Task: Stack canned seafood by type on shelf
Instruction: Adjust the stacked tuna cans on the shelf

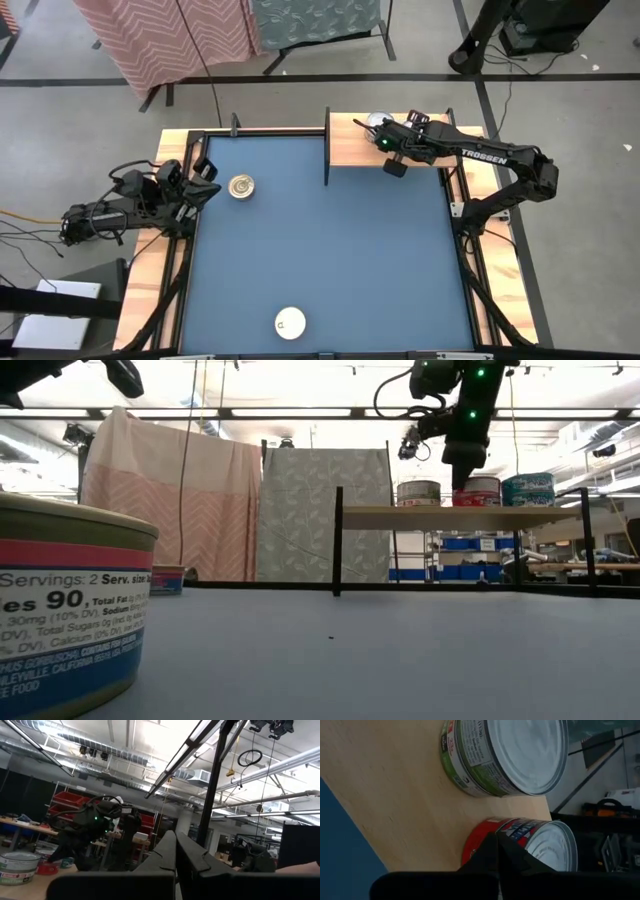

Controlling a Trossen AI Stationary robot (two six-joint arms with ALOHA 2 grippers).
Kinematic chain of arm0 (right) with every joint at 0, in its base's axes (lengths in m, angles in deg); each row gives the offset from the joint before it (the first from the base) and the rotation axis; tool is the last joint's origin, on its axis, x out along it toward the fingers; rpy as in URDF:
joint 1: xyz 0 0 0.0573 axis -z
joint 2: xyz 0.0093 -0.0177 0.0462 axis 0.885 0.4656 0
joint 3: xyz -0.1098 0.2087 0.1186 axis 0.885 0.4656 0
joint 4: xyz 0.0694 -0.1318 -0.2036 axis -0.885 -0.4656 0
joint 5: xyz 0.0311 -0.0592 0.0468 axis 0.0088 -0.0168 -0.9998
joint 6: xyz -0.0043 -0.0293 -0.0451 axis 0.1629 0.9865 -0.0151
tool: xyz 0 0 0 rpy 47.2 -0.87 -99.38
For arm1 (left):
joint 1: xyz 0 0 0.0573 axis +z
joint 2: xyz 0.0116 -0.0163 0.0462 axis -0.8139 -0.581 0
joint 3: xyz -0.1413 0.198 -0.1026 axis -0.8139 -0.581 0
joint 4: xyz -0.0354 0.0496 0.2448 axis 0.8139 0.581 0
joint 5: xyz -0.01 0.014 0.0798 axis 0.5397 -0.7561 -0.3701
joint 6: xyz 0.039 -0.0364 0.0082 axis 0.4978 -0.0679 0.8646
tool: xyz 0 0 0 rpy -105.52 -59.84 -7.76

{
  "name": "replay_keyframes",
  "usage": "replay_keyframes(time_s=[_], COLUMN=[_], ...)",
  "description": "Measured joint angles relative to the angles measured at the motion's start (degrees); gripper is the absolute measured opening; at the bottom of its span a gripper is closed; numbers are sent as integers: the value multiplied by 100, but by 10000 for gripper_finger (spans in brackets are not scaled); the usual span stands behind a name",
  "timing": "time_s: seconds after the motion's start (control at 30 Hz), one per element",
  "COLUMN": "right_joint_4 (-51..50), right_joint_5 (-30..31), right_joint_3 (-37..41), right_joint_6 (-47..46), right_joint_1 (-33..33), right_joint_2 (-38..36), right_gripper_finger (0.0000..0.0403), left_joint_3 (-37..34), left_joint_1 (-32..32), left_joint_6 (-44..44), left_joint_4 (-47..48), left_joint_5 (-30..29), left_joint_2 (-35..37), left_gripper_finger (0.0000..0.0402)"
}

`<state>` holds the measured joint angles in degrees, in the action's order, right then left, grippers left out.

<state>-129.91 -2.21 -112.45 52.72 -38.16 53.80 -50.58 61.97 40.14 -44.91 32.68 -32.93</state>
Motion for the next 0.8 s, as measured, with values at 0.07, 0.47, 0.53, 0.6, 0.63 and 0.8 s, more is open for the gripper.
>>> replay_keyframes(time_s=[0.07,0.47,0.53,0.6,0.63,0.8], right_joint_4=[9,1132,1790,2405,2664,3520], right_joint_5=[-151,-1395,-1598,-1649,-1572,-1292], right_joint_3=[0,0,0,0,0,-9], right_joint_6=[-5,-433,-430,-321,-234,118], right_joint_1=[-55,-1326,-1305,-1228,-1173,-672], right_joint_2=[0,2,2,2,13,219], right_gripper_finger=[2,2,2,2,2,2], left_joint_3=[-2,-2,-2,-2,-2,-2], left_joint_1=[0,0,0,0,0,0], left_joint_6=[0,17,17,20,20,13], left_joint_4=[2,7,7,9,9,6], left_joint_5=[2,-9,-52,-66,-66,-66], left_joint_2=[0,0,-2,0,0,-1], left_gripper_finger=[4,4,4,4,4,4])
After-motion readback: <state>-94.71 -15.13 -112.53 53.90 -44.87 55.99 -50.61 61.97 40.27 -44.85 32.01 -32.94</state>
